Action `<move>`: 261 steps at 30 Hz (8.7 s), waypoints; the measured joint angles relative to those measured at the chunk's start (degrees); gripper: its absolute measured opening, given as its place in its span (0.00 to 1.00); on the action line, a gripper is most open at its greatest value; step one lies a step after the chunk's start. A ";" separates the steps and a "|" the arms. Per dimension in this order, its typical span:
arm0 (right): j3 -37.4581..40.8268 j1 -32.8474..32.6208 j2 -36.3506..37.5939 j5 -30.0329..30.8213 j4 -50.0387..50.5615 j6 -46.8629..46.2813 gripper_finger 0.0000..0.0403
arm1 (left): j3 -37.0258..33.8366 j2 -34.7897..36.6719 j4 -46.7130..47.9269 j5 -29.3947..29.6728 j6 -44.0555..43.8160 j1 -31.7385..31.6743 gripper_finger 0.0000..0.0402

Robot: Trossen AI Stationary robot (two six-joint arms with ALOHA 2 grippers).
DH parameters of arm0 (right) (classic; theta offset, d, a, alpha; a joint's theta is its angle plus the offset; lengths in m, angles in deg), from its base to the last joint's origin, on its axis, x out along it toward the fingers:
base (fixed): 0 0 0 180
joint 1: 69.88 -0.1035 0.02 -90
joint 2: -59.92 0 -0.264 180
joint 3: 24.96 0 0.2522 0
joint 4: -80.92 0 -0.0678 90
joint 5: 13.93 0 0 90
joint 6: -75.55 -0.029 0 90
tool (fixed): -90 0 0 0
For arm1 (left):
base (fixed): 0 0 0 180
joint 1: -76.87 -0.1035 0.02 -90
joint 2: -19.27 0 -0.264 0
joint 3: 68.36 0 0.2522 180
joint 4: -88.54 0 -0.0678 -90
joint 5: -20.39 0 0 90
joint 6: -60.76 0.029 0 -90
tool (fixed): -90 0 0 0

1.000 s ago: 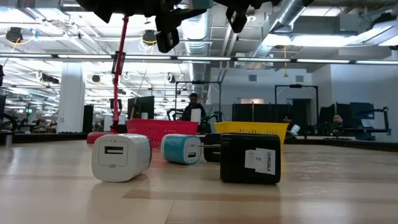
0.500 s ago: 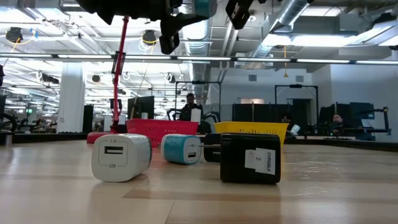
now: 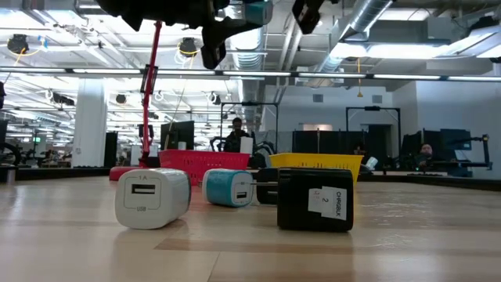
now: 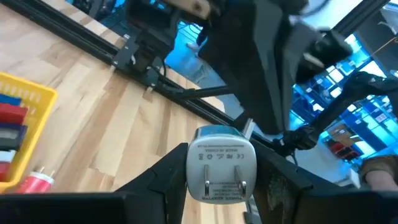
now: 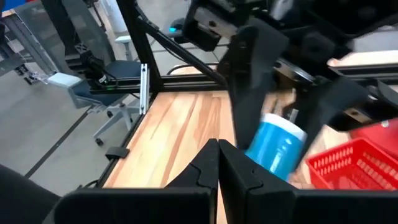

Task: Pick & Place Office items
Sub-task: Put the bottom blue charger adapter into the red bin, then put the white charger adapter into the red bin

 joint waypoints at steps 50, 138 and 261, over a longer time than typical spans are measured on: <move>14.69 7.15 5.06 -0.25 -10.39 -8.23 0.00 | -0.07 -12.07 44.21 24.32 2.40 -12.79 0.36; 14.64 7.58 5.15 -0.47 -6.22 -7.72 0.00 | -0.04 6.61 33.98 10.18 1.07 5.93 0.63; 14.67 2.64 5.13 3.00 -8.45 -30.67 0.00 | -0.04 -31.58 -1.71 -10.50 56.96 21.34 0.48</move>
